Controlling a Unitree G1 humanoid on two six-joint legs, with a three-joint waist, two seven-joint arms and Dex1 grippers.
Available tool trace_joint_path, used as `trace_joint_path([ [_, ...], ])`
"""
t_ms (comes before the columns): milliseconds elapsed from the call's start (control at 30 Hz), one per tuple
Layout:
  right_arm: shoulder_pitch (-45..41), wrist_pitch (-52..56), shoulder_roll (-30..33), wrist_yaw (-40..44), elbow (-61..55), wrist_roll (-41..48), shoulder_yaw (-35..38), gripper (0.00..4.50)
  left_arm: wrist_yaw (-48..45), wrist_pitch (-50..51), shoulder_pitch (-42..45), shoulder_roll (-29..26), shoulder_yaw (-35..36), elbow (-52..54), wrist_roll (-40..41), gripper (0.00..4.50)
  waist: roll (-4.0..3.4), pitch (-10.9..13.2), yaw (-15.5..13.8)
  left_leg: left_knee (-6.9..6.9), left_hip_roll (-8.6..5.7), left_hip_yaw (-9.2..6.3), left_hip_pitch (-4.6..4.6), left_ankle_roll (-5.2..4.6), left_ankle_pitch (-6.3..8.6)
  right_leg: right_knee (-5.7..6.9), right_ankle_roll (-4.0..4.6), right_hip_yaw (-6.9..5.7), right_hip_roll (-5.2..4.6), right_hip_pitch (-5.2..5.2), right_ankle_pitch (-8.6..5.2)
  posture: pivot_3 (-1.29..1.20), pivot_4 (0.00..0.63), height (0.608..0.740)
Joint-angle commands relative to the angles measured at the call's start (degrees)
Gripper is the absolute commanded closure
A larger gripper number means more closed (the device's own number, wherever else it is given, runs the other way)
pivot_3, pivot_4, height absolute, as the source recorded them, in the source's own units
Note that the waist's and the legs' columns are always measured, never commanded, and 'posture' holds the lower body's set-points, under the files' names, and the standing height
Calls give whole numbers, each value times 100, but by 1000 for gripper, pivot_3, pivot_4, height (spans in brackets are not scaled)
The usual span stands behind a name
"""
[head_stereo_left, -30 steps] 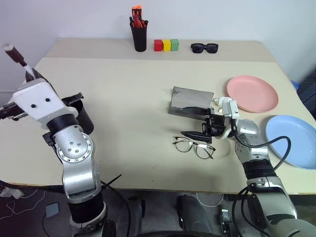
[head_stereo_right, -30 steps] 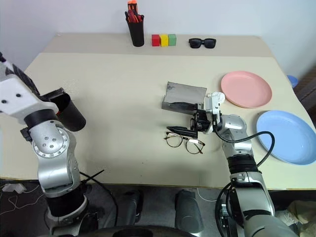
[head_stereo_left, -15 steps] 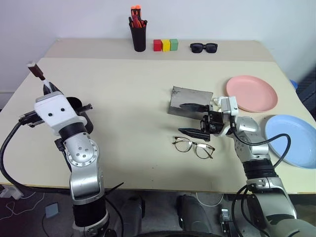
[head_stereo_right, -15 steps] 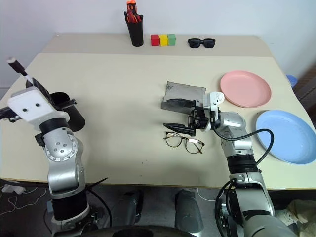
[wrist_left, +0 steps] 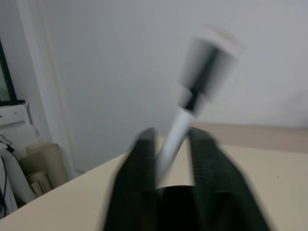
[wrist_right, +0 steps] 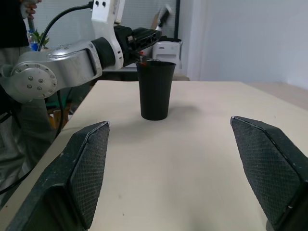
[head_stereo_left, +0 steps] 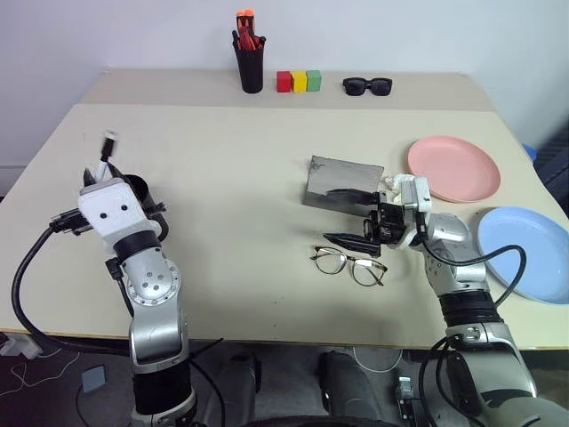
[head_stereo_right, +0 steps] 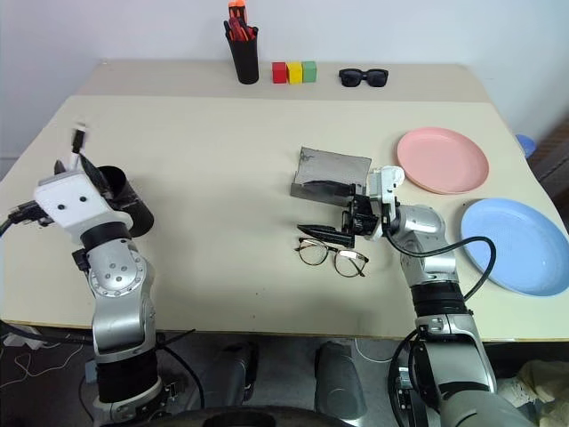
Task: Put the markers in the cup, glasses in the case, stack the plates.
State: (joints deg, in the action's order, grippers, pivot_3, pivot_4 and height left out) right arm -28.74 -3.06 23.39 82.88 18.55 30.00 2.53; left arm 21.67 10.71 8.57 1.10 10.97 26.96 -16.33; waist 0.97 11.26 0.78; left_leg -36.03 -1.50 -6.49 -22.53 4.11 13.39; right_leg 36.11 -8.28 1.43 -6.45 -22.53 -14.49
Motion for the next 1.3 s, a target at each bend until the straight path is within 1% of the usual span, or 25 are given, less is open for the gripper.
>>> trace_joint_path([
  [33,4,-230,21,100,103,34,135,372,8,-43,-9,-85,29,35,-126,1357,0,0,1,0,0,0,0,0,0,0,0,0,0,0,0,0,150,740],
  [67,3,-259,19,112,135,34,137,372,5,-52,-7,-86,26,23,-128,798,0,0,1,0,0,0,0,0,0,0,0,0,0,0,0,0,150,740],
  [100,7,-291,21,129,172,37,145,372,11,-136,7,-70,22,2,-80,341,0,0,1,0,0,0,0,0,0,0,0,0,0,0,0,0,150,740],
  [133,10,-318,23,141,201,36,152,372,0,-205,20,-65,15,-10,-38,88,0,0,0,0,0,0,0,0,0,0,0,0,0,0,0,0,150,740],
  [333,66,-392,46,147,224,51,183,372,-87,-161,87,-46,0,54,45,88,0,0,1,0,0,0,0,0,0,0,0,0,0,0,0,0,150,740],
  [633,217,-321,130,-20,-32,87,244,372,-299,-313,247,-109,-100,73,188,88,0,0,0,1,0,0,0,0,0,-1,0,0,0,-1,0,0,150,740],
  [733,273,-259,172,-148,-151,87,294,372,-559,-431,456,-215,-327,131,225,88,0,0,-5,0,0,0,0,0,0,0,0,0,0,0,0,0,150,740],
  [800,338,-216,212,-304,-279,48,327,372,-873,-298,693,-272,-568,166,280,88,0,0,-19,-1,0,0,-2,0,0,-2,0,0,0,1,0,0,150,740],
  [900,446,53,317,-760,-566,-65,355,372,-1436,52,981,-389,-911,190,424,88,0,0,-20,-2,-1,0,-3,0,0,-5,0,0,0,4,0,0,150,740],
  [967,588,382,443,-1448,-981,-271,424,372,-2264,531,1370,-755,-1192,72,665,88,0,0,-12,1,-1,1,-3,-1,0,-6,0,0,-1,2,0,0,150,740],
  [1033,765,563,527,-1991,-1396,-396,522,372,-2740,971,1707,-971,-1234,-41,950,88,-2,0,-13,4,1,-1,-6,-1,0,2,1,-1,2,-7,-1,0,150,740],
  [1100,922,695,589,-2273,-1721,-369,595,372,-3011,1431,1927,-1071,-1210,-72,1203,88,-2,0,13,4,1,-1,-6,-1,1,-1,1,0,2,-6,-2,0,150,740],
  [1133,1127,937,663,-2595,-2098,-375,720,372,-3359,1607,2212,-1156,-1212,-295,1480,88,-2,0,23,5,1,0,-6,-2,1,-2,0,0,2,-6,-2,0,150,740],
  [1200,1713,1478,740,-3464,-3068,-489,1077,372,-4029,1691,2927,-1301,-1150,-1108,1975,88,-3,1,-65,5,1,-3,-8,-3,2,2,-2,-2,2,-9,-4,0,150,740],
  [1267,2423,2256,866,-4194,-4129,-520,1402,372,-4963,1653,3741,-1566,-1116,-2401,2409,88,-4,1,-123,-4,1,-16,-26,-3,1,0,0,-17,3,-16,-3,0,150,740],
  [1300,2642,2590,939,-4417,-4474,-508,1477,372,-5338,1613,4003,-1690,-1135,-2879,2538,88,-3,0,-135,-9,-2,-17,-36,-4,1,-1,-1,-18,1,-18,-4,0,150,740],
])
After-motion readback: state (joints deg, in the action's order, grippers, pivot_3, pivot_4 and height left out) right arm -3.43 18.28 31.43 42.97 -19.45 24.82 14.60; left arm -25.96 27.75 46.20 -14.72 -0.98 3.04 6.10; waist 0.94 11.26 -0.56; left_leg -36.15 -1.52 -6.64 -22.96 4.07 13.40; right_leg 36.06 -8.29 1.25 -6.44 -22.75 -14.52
